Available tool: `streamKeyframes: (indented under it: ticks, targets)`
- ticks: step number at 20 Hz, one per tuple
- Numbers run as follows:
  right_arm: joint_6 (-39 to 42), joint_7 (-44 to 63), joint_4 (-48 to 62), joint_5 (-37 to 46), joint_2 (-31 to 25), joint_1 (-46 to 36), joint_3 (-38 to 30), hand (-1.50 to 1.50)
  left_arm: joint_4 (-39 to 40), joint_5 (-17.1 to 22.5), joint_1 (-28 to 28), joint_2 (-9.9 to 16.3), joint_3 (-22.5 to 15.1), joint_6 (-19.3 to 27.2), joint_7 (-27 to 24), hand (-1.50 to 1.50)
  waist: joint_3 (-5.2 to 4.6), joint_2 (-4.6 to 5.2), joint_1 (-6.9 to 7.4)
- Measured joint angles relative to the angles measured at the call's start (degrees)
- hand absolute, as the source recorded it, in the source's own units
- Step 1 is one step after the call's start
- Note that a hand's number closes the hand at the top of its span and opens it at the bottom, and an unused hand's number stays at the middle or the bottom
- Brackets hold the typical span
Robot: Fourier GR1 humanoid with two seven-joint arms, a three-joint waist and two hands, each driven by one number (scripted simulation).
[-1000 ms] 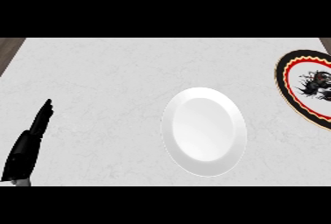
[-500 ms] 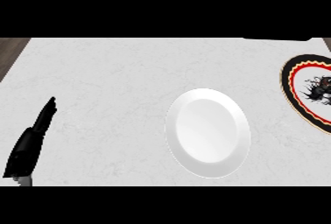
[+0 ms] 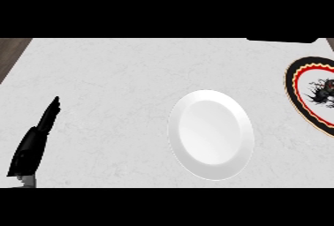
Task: Pick the croissant from the plate and place it in the plate
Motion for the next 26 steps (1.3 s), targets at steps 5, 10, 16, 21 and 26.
streamKeyframes:
  ticks: [5,10,16,21,26]
  targets:
    - [-0.81,0.88,1.63,3.94,4.68,-2.92,5.1,1.5,0.59,-0.85,0.04,-0.37,-0.11,0.61,-0.07,0.0,-0.03,-0.15,-0.65]
    - [-2.11,1.35,4.74,6.92,10.24,-5.45,8.39,1.5,0.29,-0.85,-0.21,-0.34,0.3,0.53,0.47,0.0,-0.05,-0.22,-1.01]
    - [-0.3,6.4,11.38,6.4,14.54,-8.47,7.71,-1.5,0.72,-0.78,-0.13,-0.56,0.68,0.49,-0.07,0.0,-0.04,-0.18,-1.12]
    - [-0.18,6.57,14.77,6.02,15.9,-9.46,6.58,-1.5,-0.45,-0.51,0.26,-0.54,0.99,0.06,0.47,0.0,0.0,-0.13,-1.2]
    - [1.43,7.39,17.07,0.73,15.55,-11.06,1.18,-1.5,-0.05,-0.19,-0.13,0.14,1.73,-0.59,0.65,0.0,0.03,-0.14,-1.54]
